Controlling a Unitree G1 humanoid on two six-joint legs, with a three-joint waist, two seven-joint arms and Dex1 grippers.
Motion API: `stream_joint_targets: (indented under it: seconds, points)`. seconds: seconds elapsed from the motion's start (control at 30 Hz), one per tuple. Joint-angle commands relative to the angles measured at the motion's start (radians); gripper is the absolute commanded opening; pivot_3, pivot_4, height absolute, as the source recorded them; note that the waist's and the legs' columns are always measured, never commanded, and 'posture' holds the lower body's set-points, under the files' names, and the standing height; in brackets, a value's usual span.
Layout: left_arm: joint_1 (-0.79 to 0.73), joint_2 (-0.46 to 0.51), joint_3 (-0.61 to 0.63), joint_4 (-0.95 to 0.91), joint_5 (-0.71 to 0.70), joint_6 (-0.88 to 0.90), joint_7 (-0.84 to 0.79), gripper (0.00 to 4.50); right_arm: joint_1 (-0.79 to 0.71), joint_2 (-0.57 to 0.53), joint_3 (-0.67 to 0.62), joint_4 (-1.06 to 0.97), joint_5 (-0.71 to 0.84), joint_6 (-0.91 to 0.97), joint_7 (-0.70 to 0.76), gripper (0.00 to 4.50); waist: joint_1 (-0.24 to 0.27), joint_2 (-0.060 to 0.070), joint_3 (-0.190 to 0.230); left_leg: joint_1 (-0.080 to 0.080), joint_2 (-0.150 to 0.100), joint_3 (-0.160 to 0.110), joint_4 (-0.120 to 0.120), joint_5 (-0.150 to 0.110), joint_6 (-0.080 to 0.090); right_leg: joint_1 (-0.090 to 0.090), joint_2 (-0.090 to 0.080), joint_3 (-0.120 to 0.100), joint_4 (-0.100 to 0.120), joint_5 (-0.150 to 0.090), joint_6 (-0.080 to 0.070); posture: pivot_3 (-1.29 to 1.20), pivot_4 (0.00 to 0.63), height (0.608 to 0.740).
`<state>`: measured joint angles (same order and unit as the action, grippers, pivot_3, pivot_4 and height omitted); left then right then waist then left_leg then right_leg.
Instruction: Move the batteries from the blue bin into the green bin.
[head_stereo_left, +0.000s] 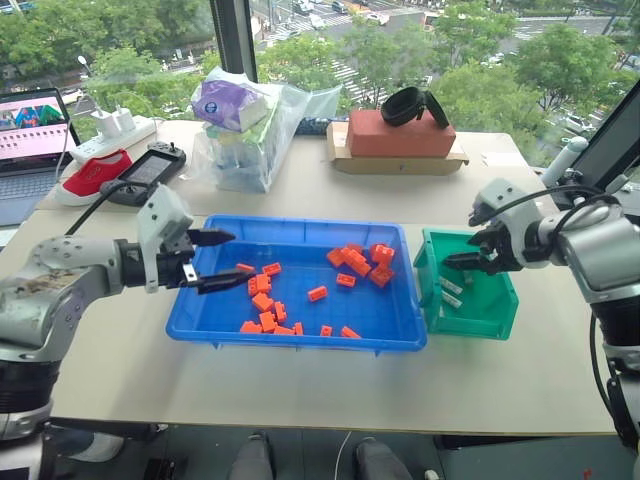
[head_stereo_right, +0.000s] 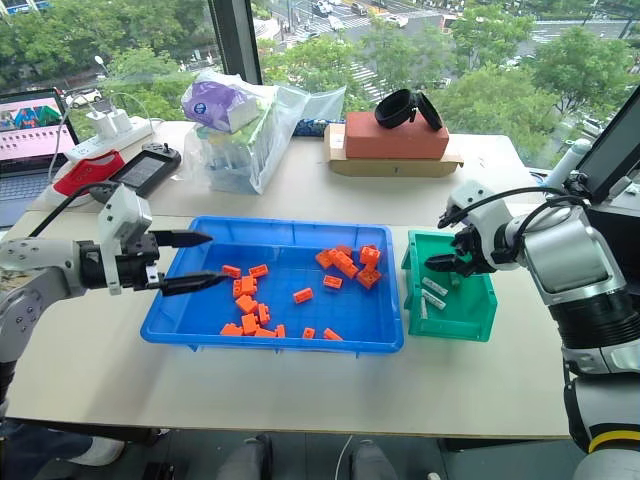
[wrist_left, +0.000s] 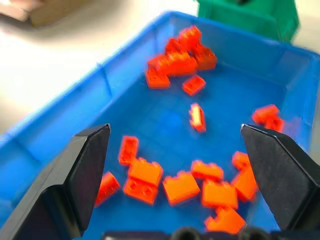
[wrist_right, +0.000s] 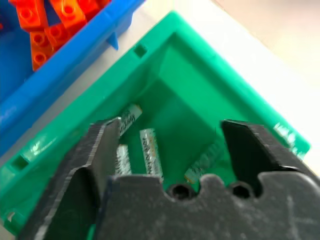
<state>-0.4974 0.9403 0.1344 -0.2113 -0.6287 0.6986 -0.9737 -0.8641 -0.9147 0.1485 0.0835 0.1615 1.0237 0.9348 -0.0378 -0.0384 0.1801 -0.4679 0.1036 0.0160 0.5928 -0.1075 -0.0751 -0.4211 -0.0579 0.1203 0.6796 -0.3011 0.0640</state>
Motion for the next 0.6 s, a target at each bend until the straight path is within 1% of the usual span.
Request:
stream_joint_targets:
  seconds: [0.03,0.2,0.27,0.37,0.5,0.6]
  points:
    - [0.006,-0.006,0.067,-0.022,0.039,-0.046,0.065,4.5,-0.019,0.003,-0.162,0.087,0.037,-0.2,-0.025,4.47,0.0,0.0,0.0,0.0,0.0,0.0,0.0,0.0,0.0,0.0,0.0,0.0,0.0,0.0,0.0,0.0,0.15,0.74]
    - [0.022,-0.033,0.141,-0.038,0.023,-0.032,0.13,4.5,-0.036,0.023,-0.284,0.199,0.071,-0.342,-0.063,4.47,0.001,0.0,0.0,0.0,0.0,0.0,0.0,0.0,0.0,0.001,0.0,0.0,0.0,0.0,0.0,0.0,0.15,0.74]
    - [0.043,-0.036,0.172,-0.05,0.031,-0.021,0.162,4.5,-0.032,0.0,-0.316,0.248,0.118,-0.314,-0.006,4.47,0.0,0.0,0.0,0.0,0.0,0.0,0.0,0.0,0.0,0.001,0.0,0.0,0.0,0.0,0.0,0.0,0.15,0.74]
    - [0.133,-0.016,0.27,-0.107,-0.019,0.061,0.178,4.5,0.01,-0.014,-0.366,0.292,0.15,-0.313,0.014,4.47,-0.005,0.0,0.0,0.0,0.0,0.0,0.0,0.0,0.0,0.001,0.0,0.0,0.0,0.0,0.0,0.0,0.15,0.74]
    - [0.284,-0.01,0.376,-0.177,-0.031,0.096,0.183,4.5,0.107,-0.036,-0.36,0.314,0.125,-0.389,0.038,4.47,-0.006,0.0,0.0,0.001,0.0,0.0,-0.001,0.0,0.0,0.001,0.0,0.0,0.0,0.0,0.0,0.0,0.15,0.74]
    - [0.312,-0.041,0.409,-0.166,-0.015,0.078,0.235,4.5,0.144,-0.011,-0.375,0.357,0.118,-0.471,0.006,4.47,-0.005,0.0,0.0,0.001,0.0,0.0,0.0,0.0,0.0,0.001,0.0,0.0,0.0,0.0,0.0,0.0,0.15,0.74]
